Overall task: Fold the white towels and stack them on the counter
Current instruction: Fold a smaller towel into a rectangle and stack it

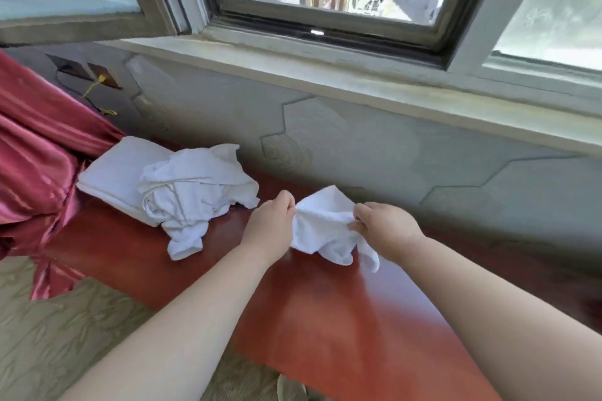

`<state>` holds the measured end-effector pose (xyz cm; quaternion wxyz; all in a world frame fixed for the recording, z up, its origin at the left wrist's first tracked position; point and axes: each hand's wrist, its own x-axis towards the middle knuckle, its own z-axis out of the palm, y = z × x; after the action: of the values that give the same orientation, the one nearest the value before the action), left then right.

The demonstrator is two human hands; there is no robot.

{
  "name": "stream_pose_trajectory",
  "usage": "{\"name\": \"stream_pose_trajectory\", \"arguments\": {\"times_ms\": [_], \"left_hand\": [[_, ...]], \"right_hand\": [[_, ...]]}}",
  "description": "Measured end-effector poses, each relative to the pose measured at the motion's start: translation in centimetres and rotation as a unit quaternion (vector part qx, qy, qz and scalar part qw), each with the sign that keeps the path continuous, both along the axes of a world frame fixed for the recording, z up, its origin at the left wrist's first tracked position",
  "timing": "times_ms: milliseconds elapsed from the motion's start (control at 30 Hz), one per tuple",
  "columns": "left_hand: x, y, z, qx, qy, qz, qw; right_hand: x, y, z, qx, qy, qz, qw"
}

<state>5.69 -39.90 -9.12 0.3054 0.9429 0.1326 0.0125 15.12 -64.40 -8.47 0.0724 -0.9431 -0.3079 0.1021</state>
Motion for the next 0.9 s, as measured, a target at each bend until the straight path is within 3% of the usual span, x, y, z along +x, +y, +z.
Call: {"name": "stream_pose_trajectory", "arguments": {"times_ms": [333, 467, 600, 733, 900], "left_hand": [[1.9, -14.3, -1.4, 0.004, 0.053, -0.1, 0.994], [0.9, -18.0, -2.5, 0.013, 0.088, -0.131, 0.987], [-1.4, -20.0, -4.7, 0.026, 0.131, -0.191, 0.972], [-3.9, -21.9, -7.4, 0.109, 0.191, -0.275, 0.936], [-5.0, -25.3, -9.1, 0.213, 0.145, -0.252, 0.933]], "right_hand": [[-5.7, -15.1, -1.2, -0.007, 0.024, -0.122, 0.992], [-7.4, -18.6, -2.5, -0.049, 0.058, -0.174, 0.982], [-8.8, -21.1, -3.5, -0.029, 0.119, -0.205, 0.971], [-10.3, -22.2, -4.3, -0.026, 0.16, -0.21, 0.964], [-10.7, -22.2, -5.1, 0.077, 0.186, -0.251, 0.947]]}}
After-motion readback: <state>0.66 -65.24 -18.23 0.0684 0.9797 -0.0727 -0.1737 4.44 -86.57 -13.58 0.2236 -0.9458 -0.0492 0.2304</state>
